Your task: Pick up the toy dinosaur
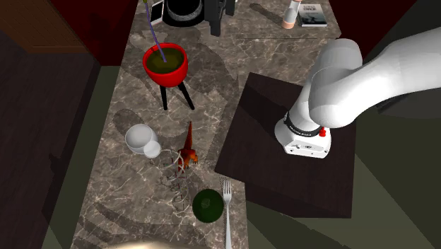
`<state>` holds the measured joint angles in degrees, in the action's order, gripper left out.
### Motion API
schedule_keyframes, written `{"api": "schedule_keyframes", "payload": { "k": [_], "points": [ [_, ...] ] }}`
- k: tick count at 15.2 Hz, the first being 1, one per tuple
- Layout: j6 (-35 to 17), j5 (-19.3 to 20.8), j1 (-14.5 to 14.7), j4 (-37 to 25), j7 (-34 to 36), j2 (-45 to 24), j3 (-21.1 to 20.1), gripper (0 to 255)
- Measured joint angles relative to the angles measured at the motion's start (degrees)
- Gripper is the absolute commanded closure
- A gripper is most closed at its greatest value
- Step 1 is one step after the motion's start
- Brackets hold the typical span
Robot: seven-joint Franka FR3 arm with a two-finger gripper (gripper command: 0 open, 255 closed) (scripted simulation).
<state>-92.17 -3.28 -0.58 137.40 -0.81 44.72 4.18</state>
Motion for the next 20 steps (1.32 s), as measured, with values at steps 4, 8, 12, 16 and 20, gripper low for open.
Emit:
{"api": "schedule_keyframes", "payload": {
  "k": [4,8,12,16,20],
  "points": [
    [-4.88,-0.51,1.66,3.78,-3.30,-0.57,0.36,0],
    [-13.31,-1.69,5.00,9.16,-9.50,-2.53,0.95,0],
    [-22.57,-3.38,8.82,14.30,-16.08,-5.45,1.48,0],
    [-32.03,-5.31,12.83,18.37,-23.75,-9.82,2.67,0],
    [-41.63,-8.82,18.31,20.25,-31.30,-16.46,3.40,0]
  ]
}}
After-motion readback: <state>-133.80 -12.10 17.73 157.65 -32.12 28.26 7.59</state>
